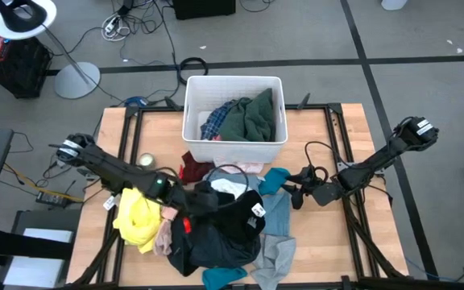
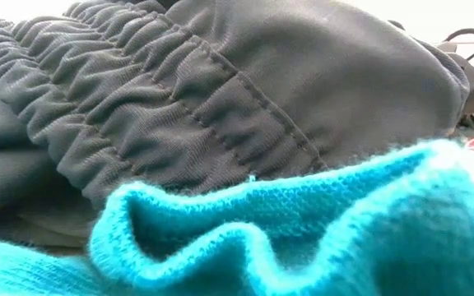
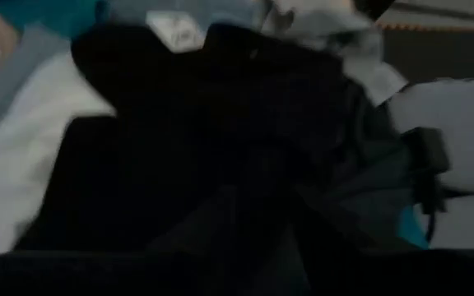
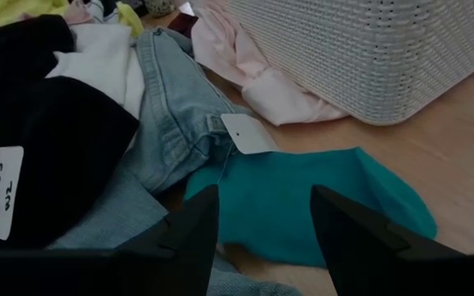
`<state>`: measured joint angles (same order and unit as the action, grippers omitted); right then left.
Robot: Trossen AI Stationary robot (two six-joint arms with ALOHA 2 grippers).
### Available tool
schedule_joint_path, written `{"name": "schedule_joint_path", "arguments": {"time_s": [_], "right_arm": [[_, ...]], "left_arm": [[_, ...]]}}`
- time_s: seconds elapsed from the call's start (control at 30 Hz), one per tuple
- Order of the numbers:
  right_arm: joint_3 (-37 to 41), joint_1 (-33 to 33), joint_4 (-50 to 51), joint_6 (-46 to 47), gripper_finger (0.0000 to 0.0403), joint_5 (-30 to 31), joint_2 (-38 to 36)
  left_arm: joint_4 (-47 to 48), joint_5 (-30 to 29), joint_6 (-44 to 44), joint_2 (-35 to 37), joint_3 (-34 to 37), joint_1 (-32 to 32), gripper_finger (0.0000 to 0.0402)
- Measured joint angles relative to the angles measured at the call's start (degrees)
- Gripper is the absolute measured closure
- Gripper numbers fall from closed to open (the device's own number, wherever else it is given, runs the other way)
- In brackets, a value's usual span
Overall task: Sort clothes
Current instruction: Put the black underwear into the white laundry bin
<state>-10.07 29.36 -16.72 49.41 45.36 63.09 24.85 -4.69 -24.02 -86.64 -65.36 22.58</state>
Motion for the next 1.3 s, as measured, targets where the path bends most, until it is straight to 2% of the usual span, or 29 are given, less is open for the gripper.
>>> {"name": "schedule_joint_path", "arguments": {"time_s": [0.23, 0.3, 0.37, 0.4, 0.5, 0.8, 1.0, 1.3], "right_arm": [[0.0, 0.0, -0.4, 0.0, 0.0209, 0.0, 0.0], [0.0, 0.0, -0.4, -0.1, 0.0209, 0.0, 0.0], [0.0, 0.0, -0.4, -0.1, 0.0209, 0.0, 0.0], [0.0, 0.0, -0.4, -0.1, 0.0209, 0.0, 0.0], [0.0, 0.0, -0.3, -0.2, 0.0209, 0.0, 0.0], [0.0, 0.0, -0.4, -0.5, 0.0209, 0.0, 0.0], [0.0, -0.2, -0.4, -0.5, 0.0209, 0.0, 0.0], [0.0, -0.4, -0.4, -1.1, 0.0209, 0.0, 0.0]], "left_arm": [[1.9, -1.4, -1.5, -6.1, -0.1, -0.2, 0.0283], [4.3, -3.0, -1.6, -6.5, -0.9, -0.7, 0.0312], [7.0, -5.4, -0.1, -6.4, -2.2, -0.8, 0.0363], [8.2, -6.7, 0.9, -6.2, -3.2, -0.8, 0.0381], [12.4, -9.1, 3.0, -4.6, -7.9, -1.1, 0.0395], [25.8, -21.0, 11.6, -0.6, -24.2, -3.3, 0.0400], [33.4, -27.8, 18.1, 1.0, -35.7, -10.0, 0.0401], [32.2, -28.5, 30.2, 1.7, -49.1, -26.8, 0.0401]]}}
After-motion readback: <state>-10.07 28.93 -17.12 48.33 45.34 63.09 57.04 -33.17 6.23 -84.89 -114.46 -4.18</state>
